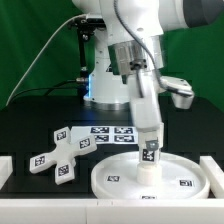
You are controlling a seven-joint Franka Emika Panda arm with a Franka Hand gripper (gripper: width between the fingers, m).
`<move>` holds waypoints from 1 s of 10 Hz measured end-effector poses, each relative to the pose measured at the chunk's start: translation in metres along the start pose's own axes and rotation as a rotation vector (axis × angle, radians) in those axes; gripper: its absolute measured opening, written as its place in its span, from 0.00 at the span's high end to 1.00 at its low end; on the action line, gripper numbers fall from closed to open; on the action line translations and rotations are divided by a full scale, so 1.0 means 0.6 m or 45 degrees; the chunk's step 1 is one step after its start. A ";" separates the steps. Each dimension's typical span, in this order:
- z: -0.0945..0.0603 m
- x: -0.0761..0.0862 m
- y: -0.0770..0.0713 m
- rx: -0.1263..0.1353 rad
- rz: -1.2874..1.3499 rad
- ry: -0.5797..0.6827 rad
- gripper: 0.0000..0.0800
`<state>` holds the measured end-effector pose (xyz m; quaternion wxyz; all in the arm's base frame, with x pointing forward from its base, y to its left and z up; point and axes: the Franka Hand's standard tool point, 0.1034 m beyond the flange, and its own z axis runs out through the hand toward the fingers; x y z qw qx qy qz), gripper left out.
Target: Assemble round table
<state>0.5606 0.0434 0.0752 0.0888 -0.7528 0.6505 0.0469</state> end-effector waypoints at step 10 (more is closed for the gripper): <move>-0.004 -0.004 0.005 -0.114 -1.197 0.097 0.30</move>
Offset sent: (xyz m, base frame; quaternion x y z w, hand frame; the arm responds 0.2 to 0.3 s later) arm 0.0000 0.0000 0.0000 0.0000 0.0000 -0.1938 0.9810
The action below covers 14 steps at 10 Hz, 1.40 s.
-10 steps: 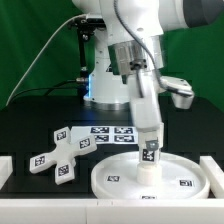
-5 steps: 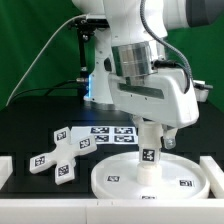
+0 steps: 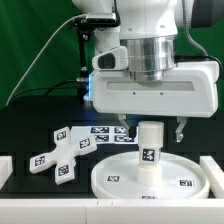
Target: Assemble round table
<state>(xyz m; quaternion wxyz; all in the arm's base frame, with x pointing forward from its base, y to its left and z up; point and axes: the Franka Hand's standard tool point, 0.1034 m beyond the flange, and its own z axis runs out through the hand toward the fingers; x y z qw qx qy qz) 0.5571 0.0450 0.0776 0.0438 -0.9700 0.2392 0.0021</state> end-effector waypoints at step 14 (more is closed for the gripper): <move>0.004 0.012 -0.002 0.176 1.605 -0.059 0.28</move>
Offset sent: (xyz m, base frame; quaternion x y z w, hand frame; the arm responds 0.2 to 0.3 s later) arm 0.0087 -0.0054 0.0026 0.0126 -0.0053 0.2175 0.9760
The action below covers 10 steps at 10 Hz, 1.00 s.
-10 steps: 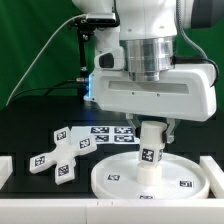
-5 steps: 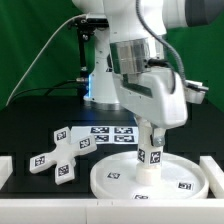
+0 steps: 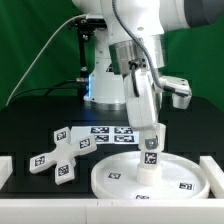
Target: Assemble round table
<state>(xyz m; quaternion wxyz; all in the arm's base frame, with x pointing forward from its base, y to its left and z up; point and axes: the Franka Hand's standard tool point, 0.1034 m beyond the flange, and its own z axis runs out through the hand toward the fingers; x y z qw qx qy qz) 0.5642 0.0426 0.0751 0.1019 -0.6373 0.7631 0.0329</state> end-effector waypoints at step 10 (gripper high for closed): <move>0.002 0.005 -0.002 -0.085 -1.648 0.064 0.19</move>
Offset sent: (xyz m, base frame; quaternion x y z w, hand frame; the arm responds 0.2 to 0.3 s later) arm -0.0145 0.0205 0.0016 -0.0689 -0.0079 -0.4397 0.8955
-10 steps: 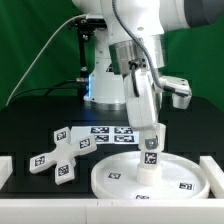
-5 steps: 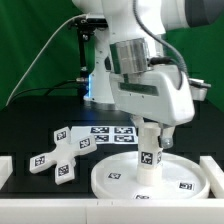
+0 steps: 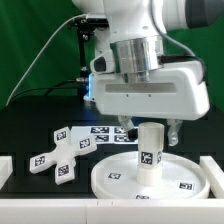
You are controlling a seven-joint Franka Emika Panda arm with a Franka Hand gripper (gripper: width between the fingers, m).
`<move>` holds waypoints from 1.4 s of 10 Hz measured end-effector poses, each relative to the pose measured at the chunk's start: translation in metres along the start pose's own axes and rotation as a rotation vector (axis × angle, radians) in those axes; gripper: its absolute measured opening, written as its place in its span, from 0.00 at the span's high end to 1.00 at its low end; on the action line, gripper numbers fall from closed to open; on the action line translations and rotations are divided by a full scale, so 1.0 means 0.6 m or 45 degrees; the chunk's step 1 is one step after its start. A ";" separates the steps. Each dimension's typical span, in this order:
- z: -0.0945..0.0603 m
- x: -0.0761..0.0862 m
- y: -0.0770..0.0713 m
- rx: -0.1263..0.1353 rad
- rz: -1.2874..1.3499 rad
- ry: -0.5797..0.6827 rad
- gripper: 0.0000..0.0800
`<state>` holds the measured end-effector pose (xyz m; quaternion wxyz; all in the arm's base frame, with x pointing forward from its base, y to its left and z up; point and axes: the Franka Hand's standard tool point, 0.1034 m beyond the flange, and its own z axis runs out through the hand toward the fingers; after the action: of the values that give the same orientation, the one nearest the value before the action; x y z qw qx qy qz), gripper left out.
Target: Assemble round table
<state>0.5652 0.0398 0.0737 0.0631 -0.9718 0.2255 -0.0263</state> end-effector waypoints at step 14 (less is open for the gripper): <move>0.006 -0.004 0.006 0.073 1.449 -0.032 0.49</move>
Offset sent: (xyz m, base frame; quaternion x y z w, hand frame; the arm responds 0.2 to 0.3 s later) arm 0.0000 0.0000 0.0000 0.0000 0.0000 0.0000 1.0000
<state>0.5618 0.0378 0.0693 0.0962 -0.6955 0.7119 0.0173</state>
